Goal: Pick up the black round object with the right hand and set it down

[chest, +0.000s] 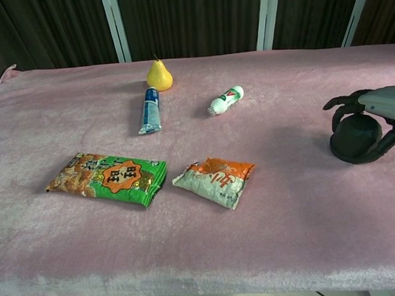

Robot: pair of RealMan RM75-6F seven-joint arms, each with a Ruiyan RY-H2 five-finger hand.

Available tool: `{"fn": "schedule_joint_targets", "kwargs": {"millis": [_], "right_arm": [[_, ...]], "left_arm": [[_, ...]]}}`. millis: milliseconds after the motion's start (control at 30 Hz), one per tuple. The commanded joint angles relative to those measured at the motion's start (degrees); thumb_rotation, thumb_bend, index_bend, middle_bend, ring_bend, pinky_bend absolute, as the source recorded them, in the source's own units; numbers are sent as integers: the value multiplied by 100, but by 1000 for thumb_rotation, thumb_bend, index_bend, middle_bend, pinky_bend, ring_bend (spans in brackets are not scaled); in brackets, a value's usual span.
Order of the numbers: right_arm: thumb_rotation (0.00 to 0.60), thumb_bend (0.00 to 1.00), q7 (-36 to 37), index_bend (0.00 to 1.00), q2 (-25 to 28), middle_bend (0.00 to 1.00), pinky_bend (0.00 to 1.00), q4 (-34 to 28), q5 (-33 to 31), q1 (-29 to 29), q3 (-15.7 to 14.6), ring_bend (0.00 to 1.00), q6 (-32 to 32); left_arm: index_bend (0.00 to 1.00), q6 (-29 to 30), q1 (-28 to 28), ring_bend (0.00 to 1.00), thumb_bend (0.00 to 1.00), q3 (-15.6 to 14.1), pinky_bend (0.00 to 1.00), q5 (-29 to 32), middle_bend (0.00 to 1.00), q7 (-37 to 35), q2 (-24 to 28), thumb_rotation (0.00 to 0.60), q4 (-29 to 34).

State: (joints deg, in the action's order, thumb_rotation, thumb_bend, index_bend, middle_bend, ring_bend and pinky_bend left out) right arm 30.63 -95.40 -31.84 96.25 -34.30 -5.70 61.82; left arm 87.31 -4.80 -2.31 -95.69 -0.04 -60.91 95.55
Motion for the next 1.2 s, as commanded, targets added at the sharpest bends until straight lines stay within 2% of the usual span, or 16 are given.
{"fn": "schedule_joint_targets", "kwargs": {"millis": [33,167,233,400,500,600,767,933,1100,1200], "right_arm": [[600,215,64,193,100,116,130,-87,5,41,-47,39,15],[600,215,72,28,247,50,63,-252,-22,68,-86,1,-72],[600,215,62,0,318,31,40,-351,-35,77,-84,0,-64],[600,216,99,1,455,29,54,-618,-114,147,26,0,197],[600,216,35,5,518,28,126,-721,-140,171,67,0,284],[600,215,11,27,535,47,199,-749,-149,175,77,44,297],[600,216,-212,139,578,182,455,-887,-285,214,208,213,341],[600,215,-465,154,537,245,575,-989,-411,164,267,306,55],[600,216,-617,243,494,320,655,-1032,-459,150,312,401,0],[600,215,-688,328,456,361,703,-1010,-487,160,345,465,19]], "left_arm": [[455,4,2,352,572,-2,489,-6,440,7,0,600,2],[454,6,6,352,572,-7,489,-10,440,16,-3,600,4],[455,3,6,352,571,-8,489,-9,440,21,-4,600,4],[455,-10,-1,352,571,0,488,6,440,41,-10,600,5],[455,-26,-6,352,572,-3,489,8,440,56,-9,600,10],[455,-28,-7,352,572,-3,489,6,440,59,-9,600,10],[455,-17,-7,352,572,-4,488,-10,440,59,-16,600,1],[455,-14,-9,352,572,-2,489,-9,440,43,-16,600,-8],[455,4,-1,352,572,-1,489,-10,440,25,-11,600,-4],[455,7,-4,352,572,4,489,-9,440,14,-9,600,-6]]}}
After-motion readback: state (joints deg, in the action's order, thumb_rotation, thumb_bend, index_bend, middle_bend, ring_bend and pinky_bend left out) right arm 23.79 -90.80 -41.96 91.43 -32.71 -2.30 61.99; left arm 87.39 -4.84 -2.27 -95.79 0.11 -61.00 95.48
